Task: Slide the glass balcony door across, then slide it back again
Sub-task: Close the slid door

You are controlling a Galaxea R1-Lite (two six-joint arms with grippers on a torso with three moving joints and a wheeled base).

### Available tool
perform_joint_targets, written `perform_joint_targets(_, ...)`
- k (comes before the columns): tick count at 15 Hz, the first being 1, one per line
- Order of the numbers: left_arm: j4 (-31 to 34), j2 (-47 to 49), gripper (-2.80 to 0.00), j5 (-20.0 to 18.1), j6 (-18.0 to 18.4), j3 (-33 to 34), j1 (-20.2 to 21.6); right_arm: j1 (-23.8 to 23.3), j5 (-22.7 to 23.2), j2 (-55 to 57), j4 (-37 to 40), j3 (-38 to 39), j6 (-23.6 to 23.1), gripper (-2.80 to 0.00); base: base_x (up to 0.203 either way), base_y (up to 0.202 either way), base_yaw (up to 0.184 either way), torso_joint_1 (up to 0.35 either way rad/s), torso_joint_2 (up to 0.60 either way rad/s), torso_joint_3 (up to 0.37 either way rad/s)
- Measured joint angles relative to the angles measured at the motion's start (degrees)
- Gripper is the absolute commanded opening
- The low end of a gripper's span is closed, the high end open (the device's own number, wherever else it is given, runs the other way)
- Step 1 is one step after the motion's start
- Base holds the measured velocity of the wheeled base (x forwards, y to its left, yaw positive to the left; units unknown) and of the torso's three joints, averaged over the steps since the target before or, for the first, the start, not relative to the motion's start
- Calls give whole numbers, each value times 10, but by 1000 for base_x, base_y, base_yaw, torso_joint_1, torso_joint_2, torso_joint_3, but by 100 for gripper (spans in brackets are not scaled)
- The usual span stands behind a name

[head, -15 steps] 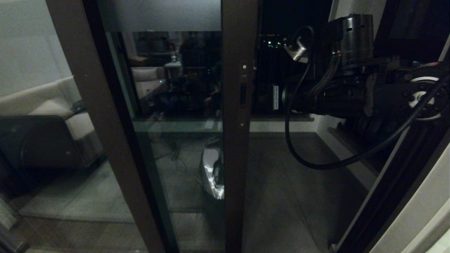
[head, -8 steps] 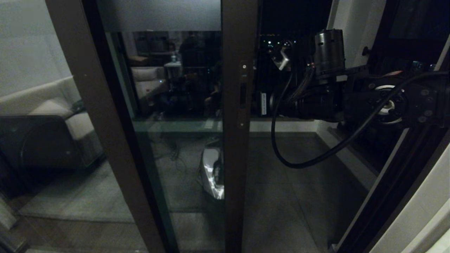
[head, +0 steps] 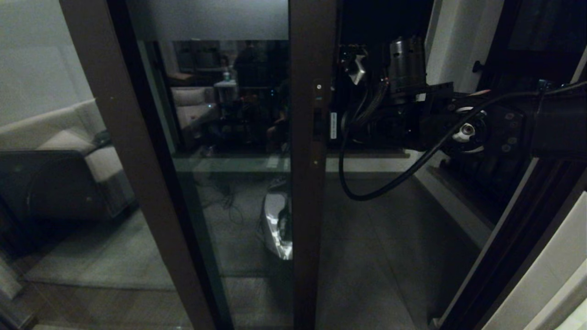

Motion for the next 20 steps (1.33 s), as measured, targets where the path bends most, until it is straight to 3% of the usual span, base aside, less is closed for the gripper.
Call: perform_joint_targets(20, 0, 0, -280, 0, 0, 0, 0, -39, -1, 55, 0, -56, -2, 0, 0, 0, 0, 0, 0, 0)
